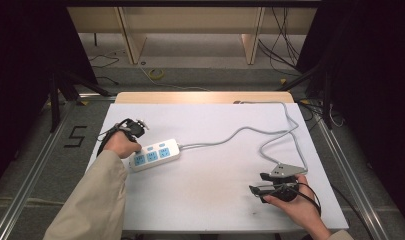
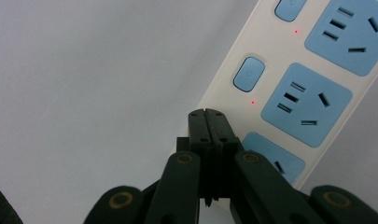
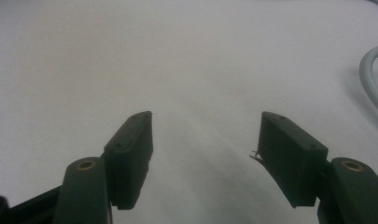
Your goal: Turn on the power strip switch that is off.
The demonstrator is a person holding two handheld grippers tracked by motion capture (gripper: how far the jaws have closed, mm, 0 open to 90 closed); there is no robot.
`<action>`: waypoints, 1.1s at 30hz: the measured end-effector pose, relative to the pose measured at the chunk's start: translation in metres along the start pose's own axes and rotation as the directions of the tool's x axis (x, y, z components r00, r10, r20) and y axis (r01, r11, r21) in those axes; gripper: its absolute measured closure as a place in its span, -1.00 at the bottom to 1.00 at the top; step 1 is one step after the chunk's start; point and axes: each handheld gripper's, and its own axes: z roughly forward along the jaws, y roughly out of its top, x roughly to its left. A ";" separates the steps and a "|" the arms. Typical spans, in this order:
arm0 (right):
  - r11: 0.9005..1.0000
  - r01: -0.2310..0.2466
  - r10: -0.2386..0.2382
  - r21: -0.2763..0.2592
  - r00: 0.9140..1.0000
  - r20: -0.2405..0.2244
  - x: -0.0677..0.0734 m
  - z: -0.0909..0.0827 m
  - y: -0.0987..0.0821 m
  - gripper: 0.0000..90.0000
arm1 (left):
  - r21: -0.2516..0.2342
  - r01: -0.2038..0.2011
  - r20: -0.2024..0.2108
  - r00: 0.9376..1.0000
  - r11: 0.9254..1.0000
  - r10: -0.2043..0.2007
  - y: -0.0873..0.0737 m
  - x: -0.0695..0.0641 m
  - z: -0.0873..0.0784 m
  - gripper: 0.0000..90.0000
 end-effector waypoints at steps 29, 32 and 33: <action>1.000 0.001 -0.001 0.002 1.000 -0.002 0.001 0.000 0.000 -0.19 | 0.015 -0.001 0.001 1.000 1.000 0.001 0.000 0.001 0.002 1.00; 1.000 0.003 -0.003 0.002 1.000 -0.004 0.001 0.000 0.000 -0.19 | 0.029 -0.011 -0.020 1.000 1.000 0.012 0.000 0.000 0.003 1.00; 1.000 0.002 -0.002 0.002 1.000 -0.004 0.001 0.000 0.000 -0.19 | 0.030 -0.011 -0.020 1.000 0.999 0.012 0.000 0.000 0.003 1.00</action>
